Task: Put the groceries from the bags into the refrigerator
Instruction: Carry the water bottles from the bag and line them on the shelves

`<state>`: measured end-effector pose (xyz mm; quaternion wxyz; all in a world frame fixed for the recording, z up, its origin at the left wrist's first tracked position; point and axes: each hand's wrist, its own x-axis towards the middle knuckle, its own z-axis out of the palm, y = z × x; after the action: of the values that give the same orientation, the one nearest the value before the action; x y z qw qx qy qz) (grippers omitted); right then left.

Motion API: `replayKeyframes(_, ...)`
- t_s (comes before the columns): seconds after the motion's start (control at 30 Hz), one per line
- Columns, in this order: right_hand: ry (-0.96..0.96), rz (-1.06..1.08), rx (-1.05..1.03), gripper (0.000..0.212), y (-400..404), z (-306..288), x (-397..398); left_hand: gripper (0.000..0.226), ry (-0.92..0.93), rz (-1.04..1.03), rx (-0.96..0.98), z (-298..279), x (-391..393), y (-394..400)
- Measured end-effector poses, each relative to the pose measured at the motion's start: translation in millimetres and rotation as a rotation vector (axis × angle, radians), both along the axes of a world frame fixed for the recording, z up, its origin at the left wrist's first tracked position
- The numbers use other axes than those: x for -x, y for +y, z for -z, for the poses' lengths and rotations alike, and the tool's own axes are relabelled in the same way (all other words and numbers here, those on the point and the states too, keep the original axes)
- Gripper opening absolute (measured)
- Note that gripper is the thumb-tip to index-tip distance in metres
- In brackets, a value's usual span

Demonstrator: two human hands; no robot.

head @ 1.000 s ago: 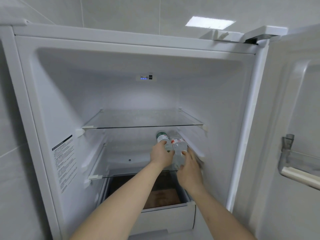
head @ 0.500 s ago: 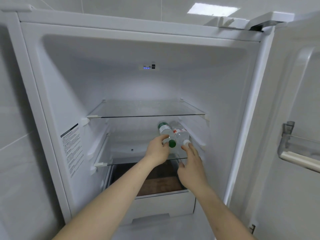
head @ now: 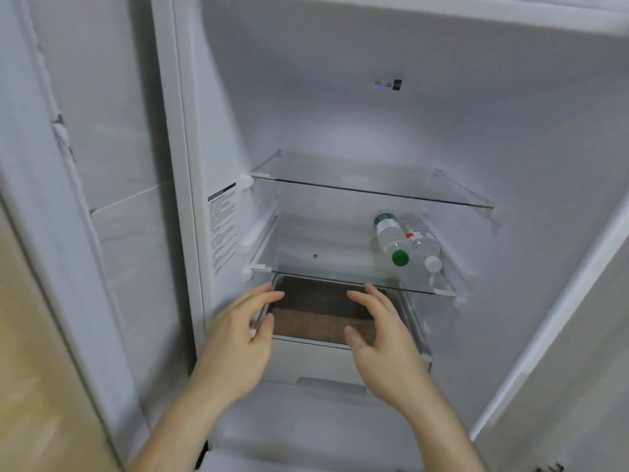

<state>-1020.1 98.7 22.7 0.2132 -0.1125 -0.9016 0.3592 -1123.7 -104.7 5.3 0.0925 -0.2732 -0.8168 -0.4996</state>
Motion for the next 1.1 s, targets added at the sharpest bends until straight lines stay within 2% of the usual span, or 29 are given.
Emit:
replayKeyframes(0.13,-0.105,-0.169,-0.065,0.052,-16.2,-1.6,11.0,0.04,0.038,-0.135,0.101,-0.3,-24.7,-30.1)
replayKeyframes(0.27,-0.264,-0.444,-0.195,0.054,-37.2,-5.7,8.5,0.042,0.027,-0.272,0.253,2.4,-73.1,-64.8)
replayKeyframes(0.53,-0.38,-0.897,-0.205,0.054,-107.9,0.6,-29.0,0.05,-0.131,-0.615,0.477,33.7,-222.8,-146.3)
replayKeyframes(0.73,-0.474,-1.266,-0.269,0.052,-186.4,15.5,-84.4,0.055,-0.317,-0.909,0.534,47.0,-372.2,-194.3)
replayKeyframes(0.93,-0.424,-1.6,-0.407,0.053,-272.5,14.3,-167.6,0.056,-0.415,-1.227,0.5,37.6,-506.9,-219.5)
replayKeyframes(1.1,-0.406,-1.841,-0.548,0.052,-337.9,9.9,-268.2,0.057,-0.494,-1.451,0.442,33.3,-629.5,-224.7)
